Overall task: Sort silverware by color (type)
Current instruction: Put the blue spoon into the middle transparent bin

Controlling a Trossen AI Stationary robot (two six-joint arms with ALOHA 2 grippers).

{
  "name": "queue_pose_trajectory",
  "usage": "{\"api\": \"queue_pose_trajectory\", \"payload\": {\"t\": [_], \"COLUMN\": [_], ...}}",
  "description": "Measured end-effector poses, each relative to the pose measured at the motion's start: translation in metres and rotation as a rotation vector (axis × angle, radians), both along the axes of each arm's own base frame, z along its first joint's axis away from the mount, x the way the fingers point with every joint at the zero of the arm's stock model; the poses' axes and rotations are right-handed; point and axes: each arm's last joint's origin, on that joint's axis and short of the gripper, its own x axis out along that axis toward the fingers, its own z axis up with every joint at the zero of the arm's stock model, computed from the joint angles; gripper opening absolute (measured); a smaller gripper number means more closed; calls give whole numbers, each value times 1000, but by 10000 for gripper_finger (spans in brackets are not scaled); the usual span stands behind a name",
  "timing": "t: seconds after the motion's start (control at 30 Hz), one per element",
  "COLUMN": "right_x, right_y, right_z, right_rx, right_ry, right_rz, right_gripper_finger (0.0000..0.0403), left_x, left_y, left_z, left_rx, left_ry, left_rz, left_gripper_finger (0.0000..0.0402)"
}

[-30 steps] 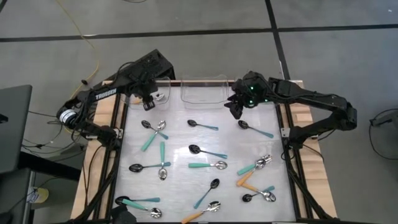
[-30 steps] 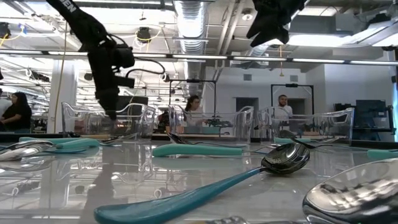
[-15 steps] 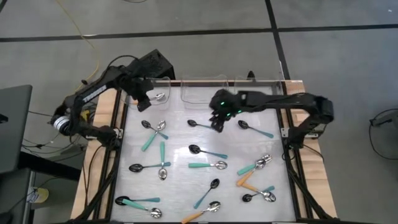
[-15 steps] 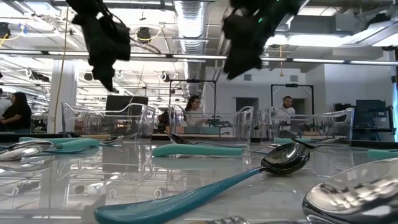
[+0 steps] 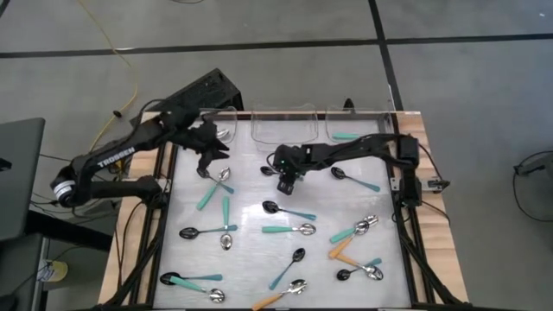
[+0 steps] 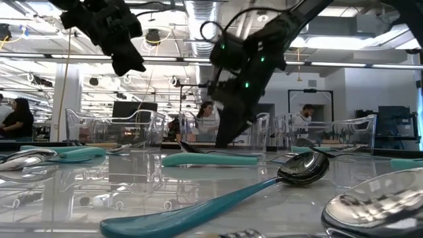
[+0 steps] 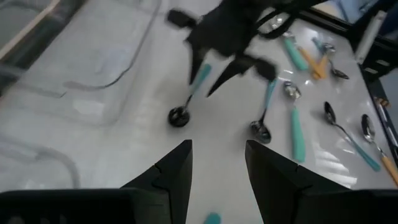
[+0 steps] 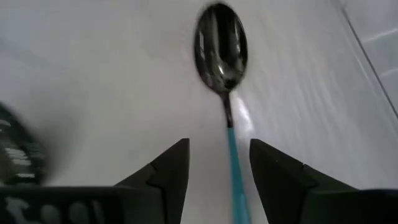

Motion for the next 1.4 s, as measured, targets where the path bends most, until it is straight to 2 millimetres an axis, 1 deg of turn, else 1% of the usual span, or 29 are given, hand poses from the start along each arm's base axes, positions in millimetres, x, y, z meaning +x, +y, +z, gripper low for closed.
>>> {"api": "queue_pose_trajectory", "payload": {"t": [0.13, 0.3, 0.37, 0.47, 0.63, 0.67, 0.77, 0.83, 0.87, 0.9, 0.97, 1.17, 1.23, 1.3, 1.4], "right_x": [4, 6, 6, 6, 5, 4, 0, -4, -6, -7, -10, -33, -42, -50, -58], "right_y": [-4, -7, -7, -7, -6, -5, -1, 3, 4, 6, 7, 11, 12, 9, -2], "right_z": [-15, -20, -20, -20, -21, -21, -13, -4, 4, 14, 40, 103, 125, 142, 155], "right_rx": [-22, -11, -5, 7, 72, 87, 136, 165, 167, 171, 177, 152, 115, 37, -115], "right_ry": [16, 7, 5, 4, 14, 20, 27, 21, 6, -25, -104, -267, -337, -384, -412], "right_rz": [4, -23, -37, -43, -12, -5, 24, 46, 53, 63, 85, 110, 103, 59, 27], "right_gripper_finger": [178, 163, 151, 115, 30, 20, 21, 23, 23, 22, 20, 19, 19, 19, 19], "left_x": [6, 10, 11, 12, 13, 13, 13, 14, 14, 14, 14, 19, 20, 21, 20], "left_y": [-7, -11, -12, -13, -14, -14, -14, -14, -14, -14, -14, -10, -9, -9, -9], "left_z": [-1, -2, -1, -1, 0, 0, 0, 0, 1, 1, 1, 6, 8, 9, 8], "left_rx": [33, 67, 64, 51, 31, 29, 30, 39, 43, 44, 44, 67, 69, 33, -13], "left_ry": [15, 34, 32, 26, 20, 21, 19, 11, 8, 7, 3, -59, -84, -92, -81], "left_rz": [-17, -9, -11, -7, 4, 4, 4, 1, 0, 0, -1, 13, 23, 52, 98], "left_gripper_finger": [132, 132, 132, 132, 132, 132, 132, 132, 132, 132, 132, 132, 132, 132, 132]}}
